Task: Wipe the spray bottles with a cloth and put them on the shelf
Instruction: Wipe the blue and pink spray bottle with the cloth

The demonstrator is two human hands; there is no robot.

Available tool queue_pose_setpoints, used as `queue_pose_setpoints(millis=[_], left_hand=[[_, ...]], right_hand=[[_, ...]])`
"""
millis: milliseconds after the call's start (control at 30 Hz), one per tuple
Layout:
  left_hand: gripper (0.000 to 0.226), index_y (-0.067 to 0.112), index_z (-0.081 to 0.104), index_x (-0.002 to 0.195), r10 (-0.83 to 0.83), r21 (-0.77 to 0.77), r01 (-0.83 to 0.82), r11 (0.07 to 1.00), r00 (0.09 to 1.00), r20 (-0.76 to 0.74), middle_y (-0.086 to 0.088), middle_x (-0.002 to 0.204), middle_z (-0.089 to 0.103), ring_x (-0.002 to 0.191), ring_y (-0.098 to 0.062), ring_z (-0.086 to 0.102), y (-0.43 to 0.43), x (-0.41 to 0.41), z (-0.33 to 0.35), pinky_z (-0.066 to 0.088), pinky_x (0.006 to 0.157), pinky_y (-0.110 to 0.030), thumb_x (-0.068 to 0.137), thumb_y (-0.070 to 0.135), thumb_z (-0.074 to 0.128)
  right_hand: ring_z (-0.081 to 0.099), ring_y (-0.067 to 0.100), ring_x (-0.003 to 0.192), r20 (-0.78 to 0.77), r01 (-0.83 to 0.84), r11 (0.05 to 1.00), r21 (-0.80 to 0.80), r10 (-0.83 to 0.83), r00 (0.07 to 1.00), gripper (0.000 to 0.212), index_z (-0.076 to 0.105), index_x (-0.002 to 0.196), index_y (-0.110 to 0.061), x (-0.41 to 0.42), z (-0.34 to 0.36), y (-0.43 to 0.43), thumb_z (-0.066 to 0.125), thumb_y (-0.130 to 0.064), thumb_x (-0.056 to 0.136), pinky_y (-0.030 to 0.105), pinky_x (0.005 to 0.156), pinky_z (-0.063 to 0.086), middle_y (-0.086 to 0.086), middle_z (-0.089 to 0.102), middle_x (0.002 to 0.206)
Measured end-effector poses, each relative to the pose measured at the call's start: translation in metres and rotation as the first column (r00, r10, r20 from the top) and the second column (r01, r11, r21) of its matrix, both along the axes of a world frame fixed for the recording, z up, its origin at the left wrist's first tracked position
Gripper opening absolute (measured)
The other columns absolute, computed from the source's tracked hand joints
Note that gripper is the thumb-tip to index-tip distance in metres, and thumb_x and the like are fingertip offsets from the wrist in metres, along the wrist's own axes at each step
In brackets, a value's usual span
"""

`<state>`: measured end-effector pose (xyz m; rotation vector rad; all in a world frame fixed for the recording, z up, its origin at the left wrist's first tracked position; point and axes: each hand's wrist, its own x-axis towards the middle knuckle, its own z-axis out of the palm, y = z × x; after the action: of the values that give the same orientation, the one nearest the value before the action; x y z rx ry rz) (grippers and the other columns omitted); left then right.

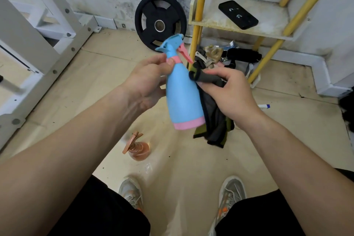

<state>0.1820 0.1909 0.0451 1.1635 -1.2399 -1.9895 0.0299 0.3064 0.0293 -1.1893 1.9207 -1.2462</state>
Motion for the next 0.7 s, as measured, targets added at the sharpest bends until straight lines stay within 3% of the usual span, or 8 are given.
queue_pose_setpoints(millis=[67,167,333,500,600,667,700], left_hand=[[0.011,0.015,0.066,0.095,0.105,0.027,-0.104,0.994,0.994,-0.019,-0.005,0.101,0.067,0.085,-0.024,0.06,-0.008,0.002,0.002,0.056,0.068,-0.034,0.1,0.012,0.057],[0.012,0.013,0.067,0.098,0.276,0.105,-0.271,0.957,0.961,-0.036,0.0,0.09,0.072,0.079,-0.022,0.063,-0.013,0.005,0.002,0.058,0.072,-0.038,0.102,0.014,0.055],[0.029,0.006,0.064,0.119,0.282,0.201,-0.256,0.945,0.953,-0.113,-0.007,0.104,0.075,0.085,-0.022,0.075,0.0,0.0,-0.001,0.062,0.078,-0.042,0.102,0.029,0.057],[0.042,0.01,0.059,0.131,0.031,0.249,0.0,0.968,0.993,-0.118,-0.01,0.127,0.068,0.109,-0.027,0.071,0.007,0.0,0.004,0.059,0.087,-0.054,0.098,0.036,0.062],[0.038,0.01,0.058,0.129,0.071,0.266,-0.026,0.964,0.984,-0.163,-0.011,0.126,0.066,0.106,-0.031,0.072,0.009,-0.003,0.007,0.059,0.082,-0.057,0.098,0.032,0.062],[0.034,0.011,0.055,0.127,0.156,0.33,-0.083,0.94,0.968,-0.199,-0.01,0.125,0.065,0.101,-0.035,0.073,0.013,-0.007,0.007,0.058,0.08,-0.061,0.1,0.031,0.061],[0.035,0.011,0.054,0.127,0.197,0.36,-0.113,0.926,0.958,-0.207,-0.01,0.126,0.063,0.099,-0.036,0.073,0.013,-0.009,0.006,0.058,0.078,-0.062,0.1,0.032,0.06]], right_hand=[[0.066,-0.003,0.082,0.168,0.035,0.997,0.073,-0.047,0.985,0.01,0.078,0.084,-0.031,0.002,-0.005,0.002,0.073,-0.027,0.093,0.03,0.077,0.053,-0.018,0.074,0.083],[0.074,0.025,0.092,0.381,0.113,0.989,0.098,-0.142,0.914,0.012,0.08,0.088,-0.021,0.012,-0.007,0.006,0.072,-0.028,0.094,0.055,0.094,0.056,0.003,0.079,0.09],[0.071,0.014,0.077,0.565,0.346,0.936,0.069,-0.323,0.759,0.01,0.075,0.089,-0.017,0.01,0.002,0.003,0.071,-0.023,0.096,0.042,0.084,0.06,-0.003,0.075,0.077],[0.072,0.02,0.088,0.541,0.455,0.89,0.036,-0.4,0.74,0.011,0.073,0.095,-0.019,0.008,0.004,-0.001,0.069,-0.029,0.097,0.045,0.088,0.061,-0.003,0.073,0.083],[0.069,0.014,0.084,0.501,0.492,0.871,-0.014,-0.42,0.757,0.016,0.07,0.089,-0.023,0.01,0.007,-0.003,0.061,-0.03,0.1,0.042,0.081,0.059,-0.006,0.07,0.081],[0.066,0.014,0.088,0.379,0.475,0.876,-0.088,-0.412,0.829,0.016,0.067,0.085,-0.026,0.017,0.008,-0.004,0.056,-0.03,0.096,0.042,0.083,0.054,-0.003,0.068,0.089],[0.063,0.013,0.094,0.277,0.435,0.89,-0.139,-0.386,0.88,0.014,0.067,0.089,-0.027,0.022,0.007,-0.003,0.055,-0.029,0.094,0.036,0.085,0.052,-0.002,0.067,0.098]])
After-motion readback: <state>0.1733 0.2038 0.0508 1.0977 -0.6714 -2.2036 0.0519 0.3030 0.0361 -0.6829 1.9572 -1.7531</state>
